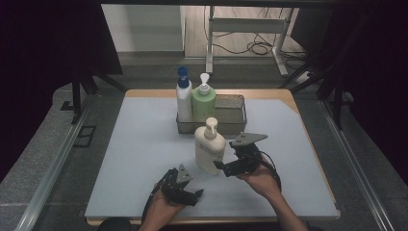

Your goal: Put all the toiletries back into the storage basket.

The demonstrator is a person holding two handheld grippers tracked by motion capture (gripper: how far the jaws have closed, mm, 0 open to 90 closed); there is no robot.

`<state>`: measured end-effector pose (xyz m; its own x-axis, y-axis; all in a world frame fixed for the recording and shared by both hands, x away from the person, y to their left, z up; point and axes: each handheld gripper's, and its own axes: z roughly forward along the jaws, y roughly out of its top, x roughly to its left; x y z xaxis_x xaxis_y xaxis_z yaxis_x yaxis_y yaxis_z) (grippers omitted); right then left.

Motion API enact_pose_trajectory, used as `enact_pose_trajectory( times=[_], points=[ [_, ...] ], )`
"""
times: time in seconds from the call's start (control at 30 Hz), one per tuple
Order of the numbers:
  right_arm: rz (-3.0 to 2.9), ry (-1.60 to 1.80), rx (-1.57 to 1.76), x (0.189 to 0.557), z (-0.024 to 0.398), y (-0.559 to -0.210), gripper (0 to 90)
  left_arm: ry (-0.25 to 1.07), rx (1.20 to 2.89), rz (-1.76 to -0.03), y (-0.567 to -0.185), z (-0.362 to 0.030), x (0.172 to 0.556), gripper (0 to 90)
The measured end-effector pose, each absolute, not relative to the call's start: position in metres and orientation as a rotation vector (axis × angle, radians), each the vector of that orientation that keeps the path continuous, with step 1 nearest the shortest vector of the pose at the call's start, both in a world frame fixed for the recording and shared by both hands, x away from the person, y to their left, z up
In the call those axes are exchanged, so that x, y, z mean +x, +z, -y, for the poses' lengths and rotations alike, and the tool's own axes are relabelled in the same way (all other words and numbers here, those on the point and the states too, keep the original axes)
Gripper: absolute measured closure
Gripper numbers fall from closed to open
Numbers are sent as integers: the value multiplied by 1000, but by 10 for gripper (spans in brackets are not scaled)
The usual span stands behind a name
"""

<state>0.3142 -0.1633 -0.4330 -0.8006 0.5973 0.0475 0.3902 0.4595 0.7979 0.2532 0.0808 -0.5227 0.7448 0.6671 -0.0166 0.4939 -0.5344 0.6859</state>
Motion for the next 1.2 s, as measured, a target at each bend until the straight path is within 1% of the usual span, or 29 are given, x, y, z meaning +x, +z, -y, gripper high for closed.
enact_pose_trajectory(
  times=[0.2,0.57,0.87,1.1,1.2],
  points=[
    [-2468,1250,842,319,152,-430,135,323,2248,-869,-523,-81,253,123],
    [-2457,1231,841,325,138,-430,153,325,2246,-868,-523,-81,253,123],
    [-2434,1230,833,328,129,-427,247,324,2247,-868,-523,-81,253,124],
    [-2434,1225,816,329,121,-427,366,324,2247,-868,-523,-81,253,124],
    [-2431,1217,810,328,120,-426,374,324,2248,-867,-523,-81,253,124]
  ],
)
